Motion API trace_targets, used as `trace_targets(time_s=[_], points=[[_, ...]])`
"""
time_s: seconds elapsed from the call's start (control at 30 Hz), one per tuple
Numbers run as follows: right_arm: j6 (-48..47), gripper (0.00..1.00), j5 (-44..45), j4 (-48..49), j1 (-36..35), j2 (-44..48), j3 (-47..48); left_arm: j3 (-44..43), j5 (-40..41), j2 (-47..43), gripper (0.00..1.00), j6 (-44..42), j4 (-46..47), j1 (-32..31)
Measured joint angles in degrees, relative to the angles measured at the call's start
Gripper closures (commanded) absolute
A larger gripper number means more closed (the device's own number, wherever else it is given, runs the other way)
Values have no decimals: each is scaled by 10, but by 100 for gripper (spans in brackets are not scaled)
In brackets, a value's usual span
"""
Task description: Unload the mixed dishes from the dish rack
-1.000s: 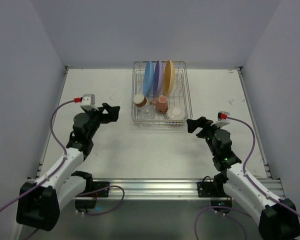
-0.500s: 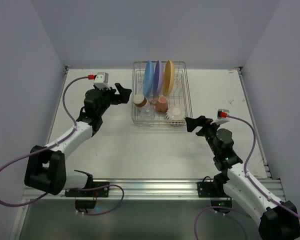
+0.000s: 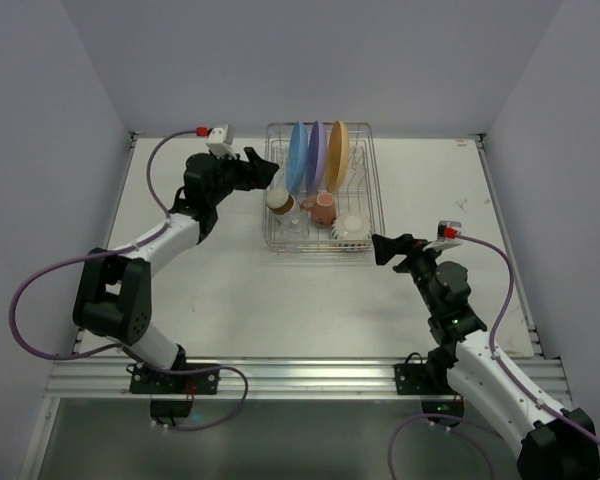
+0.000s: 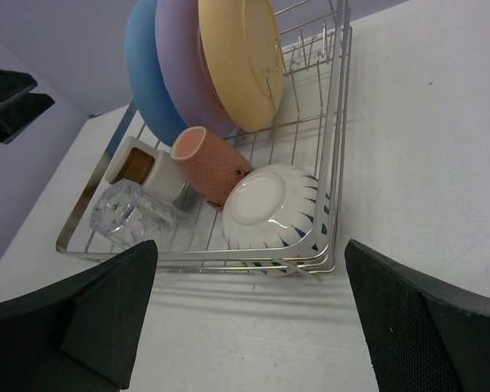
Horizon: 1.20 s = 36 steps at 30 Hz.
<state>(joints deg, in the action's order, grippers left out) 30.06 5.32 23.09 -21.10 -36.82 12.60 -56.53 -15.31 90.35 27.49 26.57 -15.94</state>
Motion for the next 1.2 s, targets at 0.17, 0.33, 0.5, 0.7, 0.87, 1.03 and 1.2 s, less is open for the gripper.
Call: trace_targets(time_s=[0.17, 0.33, 0.5, 0.7, 0.87, 1.03, 1.2], points=[[-1, 1, -1, 0, 0, -3, 0, -24, -24, 24, 25, 8, 5, -1], [-1, 1, -4, -6, 0, 3, 0, -50, -38, 54, 25, 10, 13, -12], [-2, 1, -4, -20, 0, 21, 0, -77, -41, 83, 23, 9, 13, -26], [-3, 1, -5, -30, 0, 26, 0, -115, -42, 119, 26, 4, 12, -31], [-3, 1, -10, -30, 0, 14, 0, -153, -47, 152, 37, -1, 8, -32], [-3, 1, -20, -30, 0, 2, 0, -170, -54, 172, 37, -1, 7, -33], [-3, 1, -25, -30, 0, -5, 0, -175, -56, 185, 33, -3, 5, -35]])
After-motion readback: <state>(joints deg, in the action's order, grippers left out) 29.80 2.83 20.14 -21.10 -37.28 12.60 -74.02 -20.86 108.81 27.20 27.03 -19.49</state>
